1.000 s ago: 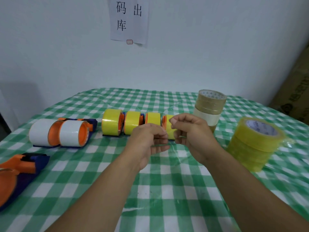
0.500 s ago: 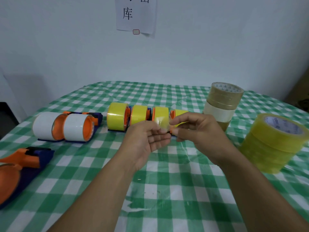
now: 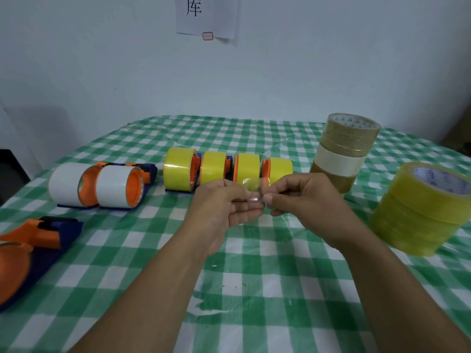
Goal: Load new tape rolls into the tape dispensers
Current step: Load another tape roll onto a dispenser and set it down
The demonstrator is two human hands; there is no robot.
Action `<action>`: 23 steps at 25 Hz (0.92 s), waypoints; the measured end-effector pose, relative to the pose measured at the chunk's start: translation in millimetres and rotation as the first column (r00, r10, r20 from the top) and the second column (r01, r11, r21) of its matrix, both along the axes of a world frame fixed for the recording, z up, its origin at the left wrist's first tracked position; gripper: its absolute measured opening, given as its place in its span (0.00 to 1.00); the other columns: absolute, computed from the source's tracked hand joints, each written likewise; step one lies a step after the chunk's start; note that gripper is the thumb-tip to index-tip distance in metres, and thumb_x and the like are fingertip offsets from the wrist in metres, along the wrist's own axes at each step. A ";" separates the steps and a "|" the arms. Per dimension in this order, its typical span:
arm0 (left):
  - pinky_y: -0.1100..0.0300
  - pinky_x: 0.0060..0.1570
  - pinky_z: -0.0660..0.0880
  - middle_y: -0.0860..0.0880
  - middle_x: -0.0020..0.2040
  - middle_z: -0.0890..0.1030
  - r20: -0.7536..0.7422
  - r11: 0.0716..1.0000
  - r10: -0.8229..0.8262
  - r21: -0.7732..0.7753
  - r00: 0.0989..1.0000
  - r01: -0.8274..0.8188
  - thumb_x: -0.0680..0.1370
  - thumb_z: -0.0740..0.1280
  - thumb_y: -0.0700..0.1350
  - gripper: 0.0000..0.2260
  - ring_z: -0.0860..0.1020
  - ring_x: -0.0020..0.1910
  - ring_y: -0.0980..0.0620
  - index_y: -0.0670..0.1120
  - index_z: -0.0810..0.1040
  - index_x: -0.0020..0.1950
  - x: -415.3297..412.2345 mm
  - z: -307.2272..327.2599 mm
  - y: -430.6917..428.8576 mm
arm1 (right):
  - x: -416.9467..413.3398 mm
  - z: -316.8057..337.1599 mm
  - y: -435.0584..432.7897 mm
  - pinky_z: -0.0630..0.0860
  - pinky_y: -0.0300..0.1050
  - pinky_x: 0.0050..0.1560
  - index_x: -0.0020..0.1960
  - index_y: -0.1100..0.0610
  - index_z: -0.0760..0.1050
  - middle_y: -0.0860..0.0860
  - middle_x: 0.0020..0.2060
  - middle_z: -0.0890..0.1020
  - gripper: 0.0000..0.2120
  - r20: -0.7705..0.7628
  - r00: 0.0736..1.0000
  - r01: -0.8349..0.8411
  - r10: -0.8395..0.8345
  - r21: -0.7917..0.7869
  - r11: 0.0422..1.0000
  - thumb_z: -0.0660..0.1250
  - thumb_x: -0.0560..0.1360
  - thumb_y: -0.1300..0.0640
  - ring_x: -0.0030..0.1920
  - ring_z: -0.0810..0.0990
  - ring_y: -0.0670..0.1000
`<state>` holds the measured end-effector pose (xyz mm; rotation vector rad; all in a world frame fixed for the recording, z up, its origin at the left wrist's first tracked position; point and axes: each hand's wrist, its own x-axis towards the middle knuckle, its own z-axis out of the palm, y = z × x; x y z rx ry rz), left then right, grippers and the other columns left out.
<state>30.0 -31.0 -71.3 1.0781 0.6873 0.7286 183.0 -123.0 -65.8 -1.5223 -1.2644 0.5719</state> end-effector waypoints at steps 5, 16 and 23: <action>0.53 0.41 0.84 0.34 0.45 0.85 -0.024 1.000 -0.016 0.018 1.000 0.016 0.77 0.66 0.31 0.06 0.86 0.42 0.41 0.32 0.77 0.53 4.1 -4.1 -3.8 | -8.5 -5.7 5.0 0.83 0.51 0.40 0.43 0.66 0.80 0.62 0.37 0.85 0.07 -0.070 0.986 0.152 -0.152 -0.001 0.988 0.78 0.70 0.67 0.37 0.83 0.60; 0.53 0.44 0.84 0.36 0.46 0.86 -0.002 0.999 0.022 -0.048 1.000 -0.022 0.77 0.67 0.32 0.08 0.86 0.46 0.41 0.31 0.80 0.54 7.3 -11.6 -7.0 | -13.7 -22.9 10.1 0.78 0.51 0.39 0.41 0.55 0.84 0.48 0.38 0.82 0.07 0.496 0.820 0.225 -0.285 0.179 0.958 0.72 0.73 0.66 0.38 0.79 0.49; 0.54 0.45 0.83 0.37 0.46 0.86 -0.028 0.997 0.057 -0.060 0.998 -0.058 0.76 0.70 0.34 0.07 0.86 0.45 0.42 0.35 0.82 0.54 5.7 -10.9 -6.4 | -15.4 -19.3 5.7 0.77 0.51 0.42 0.49 0.53 0.86 0.49 0.41 0.81 0.10 0.661 0.739 0.082 -0.129 0.101 0.991 0.66 0.80 0.54 0.43 0.78 0.49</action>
